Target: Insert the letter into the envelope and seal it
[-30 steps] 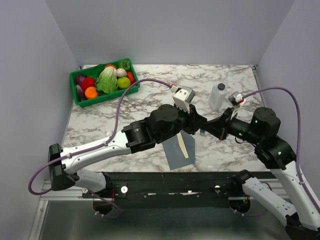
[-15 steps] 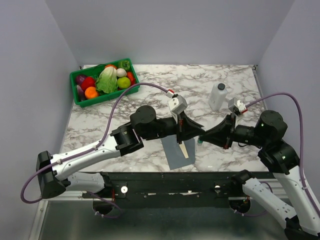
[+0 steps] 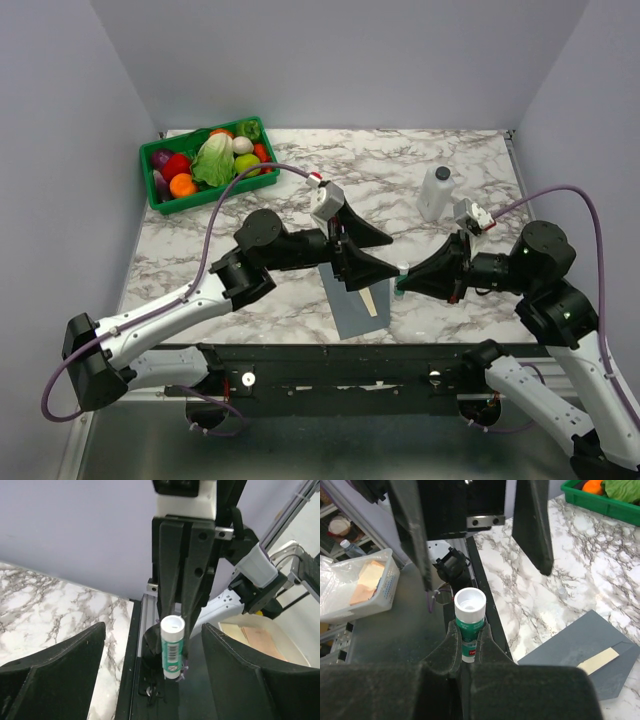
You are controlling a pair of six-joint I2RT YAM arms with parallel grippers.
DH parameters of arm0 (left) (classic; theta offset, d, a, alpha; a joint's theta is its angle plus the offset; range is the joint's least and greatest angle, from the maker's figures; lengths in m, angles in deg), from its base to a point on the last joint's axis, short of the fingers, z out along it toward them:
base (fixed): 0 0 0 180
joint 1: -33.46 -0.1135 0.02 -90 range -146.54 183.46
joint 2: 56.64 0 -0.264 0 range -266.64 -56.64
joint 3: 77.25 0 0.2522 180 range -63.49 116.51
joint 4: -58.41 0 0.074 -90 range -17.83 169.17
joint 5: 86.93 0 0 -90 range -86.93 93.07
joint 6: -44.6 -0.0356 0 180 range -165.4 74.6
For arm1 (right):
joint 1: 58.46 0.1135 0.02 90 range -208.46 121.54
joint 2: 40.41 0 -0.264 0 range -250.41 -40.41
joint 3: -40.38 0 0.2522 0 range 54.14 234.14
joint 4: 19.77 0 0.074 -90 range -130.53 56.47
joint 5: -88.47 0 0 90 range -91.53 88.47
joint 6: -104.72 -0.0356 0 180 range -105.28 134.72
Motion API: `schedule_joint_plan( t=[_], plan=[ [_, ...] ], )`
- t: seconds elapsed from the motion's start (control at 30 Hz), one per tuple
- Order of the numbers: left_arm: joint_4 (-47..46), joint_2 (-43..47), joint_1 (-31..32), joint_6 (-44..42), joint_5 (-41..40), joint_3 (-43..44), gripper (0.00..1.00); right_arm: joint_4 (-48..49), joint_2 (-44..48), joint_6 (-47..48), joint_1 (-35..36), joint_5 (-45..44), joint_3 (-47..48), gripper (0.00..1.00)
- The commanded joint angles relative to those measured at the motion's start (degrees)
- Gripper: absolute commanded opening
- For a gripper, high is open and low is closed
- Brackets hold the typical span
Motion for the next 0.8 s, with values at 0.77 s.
schedule_joint_plan(
  t=[0.77],
  plan=[
    [4.3,14.0,-0.2,2.9,-20.6,-5.9,0.88,-3.7,10.5,-35.2,0.3,-25.3,-2.0,0.01]
  ],
)
